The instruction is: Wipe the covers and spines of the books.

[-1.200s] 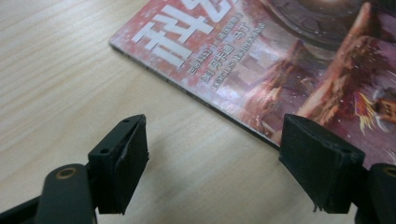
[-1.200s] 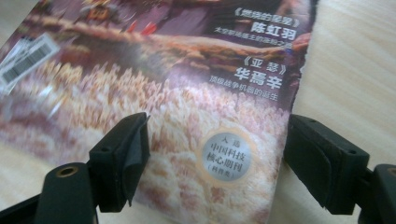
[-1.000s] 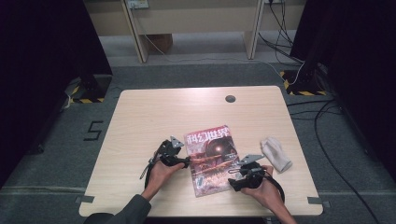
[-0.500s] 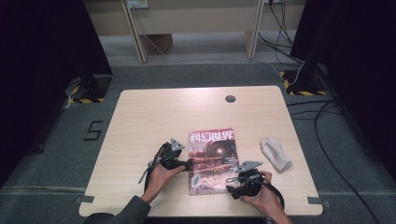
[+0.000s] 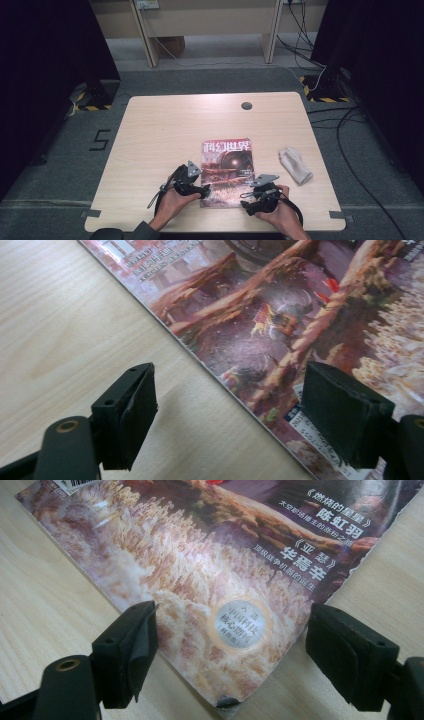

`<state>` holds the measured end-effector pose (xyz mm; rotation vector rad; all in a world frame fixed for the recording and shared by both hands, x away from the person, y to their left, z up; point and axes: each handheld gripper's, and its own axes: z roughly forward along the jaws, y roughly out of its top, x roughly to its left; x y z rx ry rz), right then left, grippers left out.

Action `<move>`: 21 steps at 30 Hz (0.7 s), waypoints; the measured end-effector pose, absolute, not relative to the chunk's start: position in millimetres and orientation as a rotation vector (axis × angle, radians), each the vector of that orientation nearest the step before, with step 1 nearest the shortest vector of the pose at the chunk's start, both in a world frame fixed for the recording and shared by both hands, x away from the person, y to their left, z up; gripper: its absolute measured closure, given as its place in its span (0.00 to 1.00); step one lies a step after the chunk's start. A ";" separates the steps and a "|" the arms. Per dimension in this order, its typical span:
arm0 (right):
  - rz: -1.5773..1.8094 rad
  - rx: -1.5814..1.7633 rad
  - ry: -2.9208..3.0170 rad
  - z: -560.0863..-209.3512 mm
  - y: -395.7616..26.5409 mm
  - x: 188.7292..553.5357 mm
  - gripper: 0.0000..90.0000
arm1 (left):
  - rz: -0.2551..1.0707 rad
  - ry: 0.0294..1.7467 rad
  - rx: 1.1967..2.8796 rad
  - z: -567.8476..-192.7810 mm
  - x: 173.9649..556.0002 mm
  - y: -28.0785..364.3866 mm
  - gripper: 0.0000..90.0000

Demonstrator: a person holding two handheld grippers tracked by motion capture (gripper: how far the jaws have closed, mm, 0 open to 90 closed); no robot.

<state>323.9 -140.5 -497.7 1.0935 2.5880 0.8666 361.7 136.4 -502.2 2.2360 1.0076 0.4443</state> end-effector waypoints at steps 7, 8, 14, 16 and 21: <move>0.869 1.089 2.582 -498.2 -131.8 330.5 0.24 | 0.481 1.034 2.243 -501.0 367.5 142.8 0.24; 0.872 1.093 2.579 -498.3 -130.3 331.2 0.24 | 0.483 1.032 2.241 -501.2 369.1 144.0 0.24; 0.873 1.090 2.582 -498.4 -120.3 342.8 0.24 | 0.485 1.073 2.228 -501.4 379.2 153.4 0.23; 0.874 1.093 2.581 -498.5 -117.2 346.3 0.24 | 0.488 1.086 2.218 -501.9 382.1 156.3 0.23; 0.876 1.089 2.581 -498.7 -109.1 353.5 0.24 | 0.504 1.111 2.207 -502.0 387.1 162.1 0.23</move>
